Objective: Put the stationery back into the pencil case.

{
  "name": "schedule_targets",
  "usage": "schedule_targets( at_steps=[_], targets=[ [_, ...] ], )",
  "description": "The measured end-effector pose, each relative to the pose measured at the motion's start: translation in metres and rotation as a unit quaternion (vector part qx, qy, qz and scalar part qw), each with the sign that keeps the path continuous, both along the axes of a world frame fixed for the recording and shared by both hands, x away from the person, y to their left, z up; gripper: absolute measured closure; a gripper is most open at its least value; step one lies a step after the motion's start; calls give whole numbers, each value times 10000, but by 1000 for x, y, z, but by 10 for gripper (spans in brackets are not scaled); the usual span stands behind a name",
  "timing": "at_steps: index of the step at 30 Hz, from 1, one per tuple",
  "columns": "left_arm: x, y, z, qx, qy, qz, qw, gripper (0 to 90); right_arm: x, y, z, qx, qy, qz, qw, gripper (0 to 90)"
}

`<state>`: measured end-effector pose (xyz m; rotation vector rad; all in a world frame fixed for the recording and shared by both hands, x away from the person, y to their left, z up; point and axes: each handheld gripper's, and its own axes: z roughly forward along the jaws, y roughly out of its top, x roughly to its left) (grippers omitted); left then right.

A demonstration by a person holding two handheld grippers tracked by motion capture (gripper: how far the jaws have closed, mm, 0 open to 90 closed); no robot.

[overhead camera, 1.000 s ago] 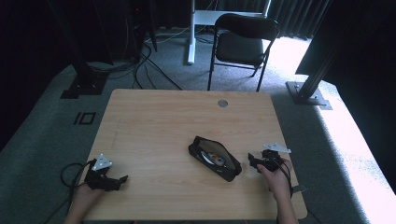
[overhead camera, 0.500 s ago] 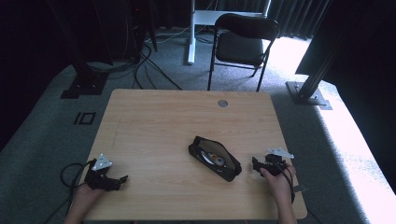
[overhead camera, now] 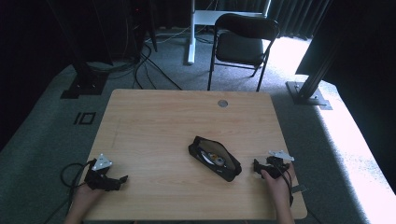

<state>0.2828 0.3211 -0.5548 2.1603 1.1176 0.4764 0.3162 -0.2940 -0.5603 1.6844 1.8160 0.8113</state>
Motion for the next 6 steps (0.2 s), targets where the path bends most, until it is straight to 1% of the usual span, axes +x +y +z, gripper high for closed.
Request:
schedule_targets(
  at_steps=[6],
  targets=[
    [0, 0, 0, 0, -1, 1, 10000, 12, 0, 0, 0, 6, 0, -6, 10000, 132]
  ],
)
